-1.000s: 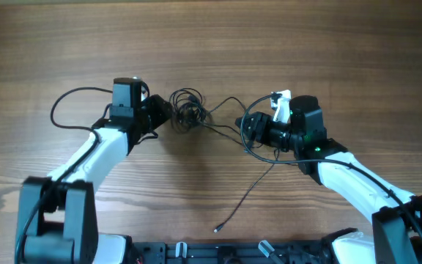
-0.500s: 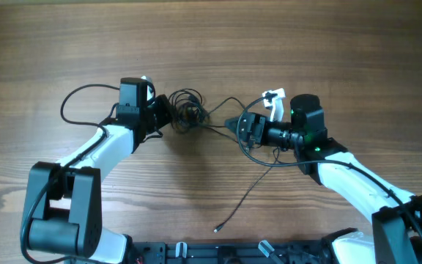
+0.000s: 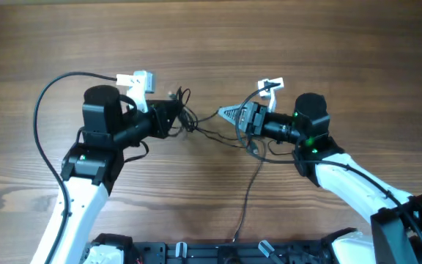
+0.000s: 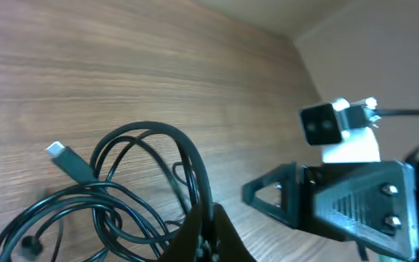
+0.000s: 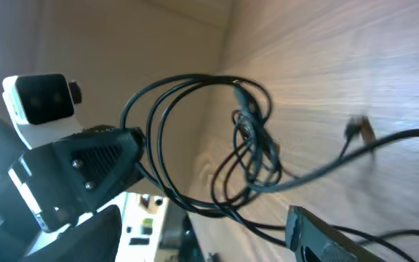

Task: Untangle cables

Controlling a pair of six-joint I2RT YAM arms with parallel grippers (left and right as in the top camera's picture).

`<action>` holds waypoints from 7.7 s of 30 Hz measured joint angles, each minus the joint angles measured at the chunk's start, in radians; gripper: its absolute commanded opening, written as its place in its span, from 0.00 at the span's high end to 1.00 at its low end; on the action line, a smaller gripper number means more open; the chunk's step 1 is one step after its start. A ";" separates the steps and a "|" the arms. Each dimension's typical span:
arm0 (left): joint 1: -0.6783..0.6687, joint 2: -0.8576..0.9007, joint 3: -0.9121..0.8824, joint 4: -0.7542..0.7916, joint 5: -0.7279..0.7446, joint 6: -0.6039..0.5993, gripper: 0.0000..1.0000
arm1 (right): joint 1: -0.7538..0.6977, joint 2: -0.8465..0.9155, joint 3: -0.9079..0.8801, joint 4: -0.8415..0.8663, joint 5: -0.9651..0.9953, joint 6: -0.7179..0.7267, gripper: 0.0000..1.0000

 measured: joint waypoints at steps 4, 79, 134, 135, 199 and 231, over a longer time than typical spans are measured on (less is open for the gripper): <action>0.000 -0.003 0.000 -0.001 0.040 0.017 0.96 | 0.111 0.000 0.000 0.032 0.029 -0.105 0.28; -0.398 0.517 -0.007 0.015 -0.493 0.136 0.91 | -0.583 -0.286 0.007 -1.061 0.163 -0.645 0.00; -0.086 -0.069 -0.012 0.711 0.369 -0.084 0.96 | -0.429 -0.192 0.202 -1.035 0.092 -0.795 0.13; -0.093 -0.069 -0.012 0.737 0.373 -0.090 0.96 | -0.392 -0.192 0.201 -0.983 0.056 -0.782 0.09; -0.246 0.676 -0.003 0.744 -0.491 0.339 0.33 | -0.635 -0.433 0.182 -1.251 0.413 -0.742 0.00; -0.210 0.059 0.039 0.390 -0.312 0.183 0.96 | -0.222 -0.122 0.169 -0.963 0.400 -0.698 0.54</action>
